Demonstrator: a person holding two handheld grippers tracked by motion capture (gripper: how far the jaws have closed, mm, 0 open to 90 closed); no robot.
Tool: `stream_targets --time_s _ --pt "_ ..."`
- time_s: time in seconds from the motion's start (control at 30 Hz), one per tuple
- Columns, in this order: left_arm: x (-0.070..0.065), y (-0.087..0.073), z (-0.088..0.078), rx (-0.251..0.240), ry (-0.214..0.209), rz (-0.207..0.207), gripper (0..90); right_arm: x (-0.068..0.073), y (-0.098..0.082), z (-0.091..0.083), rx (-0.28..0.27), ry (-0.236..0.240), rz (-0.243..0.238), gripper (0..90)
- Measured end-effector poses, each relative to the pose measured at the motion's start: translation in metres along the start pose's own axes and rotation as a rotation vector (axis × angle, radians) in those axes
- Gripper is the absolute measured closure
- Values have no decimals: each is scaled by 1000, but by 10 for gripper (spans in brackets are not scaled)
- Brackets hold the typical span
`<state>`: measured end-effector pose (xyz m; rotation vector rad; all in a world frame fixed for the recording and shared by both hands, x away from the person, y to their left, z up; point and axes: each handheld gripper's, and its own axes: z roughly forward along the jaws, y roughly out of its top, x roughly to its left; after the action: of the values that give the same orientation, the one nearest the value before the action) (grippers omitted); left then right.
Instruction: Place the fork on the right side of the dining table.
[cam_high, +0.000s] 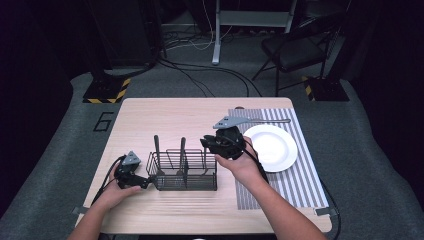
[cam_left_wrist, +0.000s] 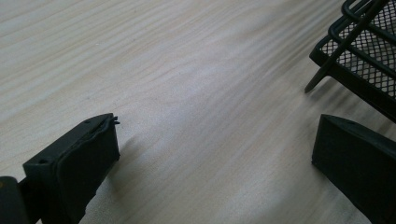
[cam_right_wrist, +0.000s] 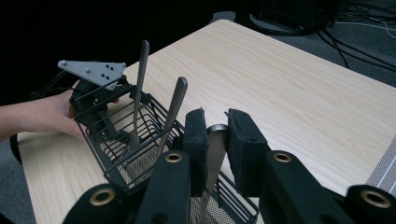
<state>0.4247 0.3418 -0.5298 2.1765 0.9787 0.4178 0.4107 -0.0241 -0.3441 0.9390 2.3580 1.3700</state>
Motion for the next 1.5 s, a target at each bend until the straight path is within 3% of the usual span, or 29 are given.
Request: stream_targets --time_s 0.4,0.83,1.07,1.17,1.5 --pt "0 0 0 0 0 0 3 -1 1 -3 14 24 -23 780" --pt "0 0 0 0 0 0 2 -18 -12 -8 14 -17 39 741" --pt "0 0 0 0 0 0 2 -19 -15 -8 3 -47 57 770" --pt "0 0 0 0 0 0 3 -16 -15 -7 -15 -48 59 828" --pt "0 0 0 -1 0 -1 3 -12 -12 0 -40 -7 63 868"
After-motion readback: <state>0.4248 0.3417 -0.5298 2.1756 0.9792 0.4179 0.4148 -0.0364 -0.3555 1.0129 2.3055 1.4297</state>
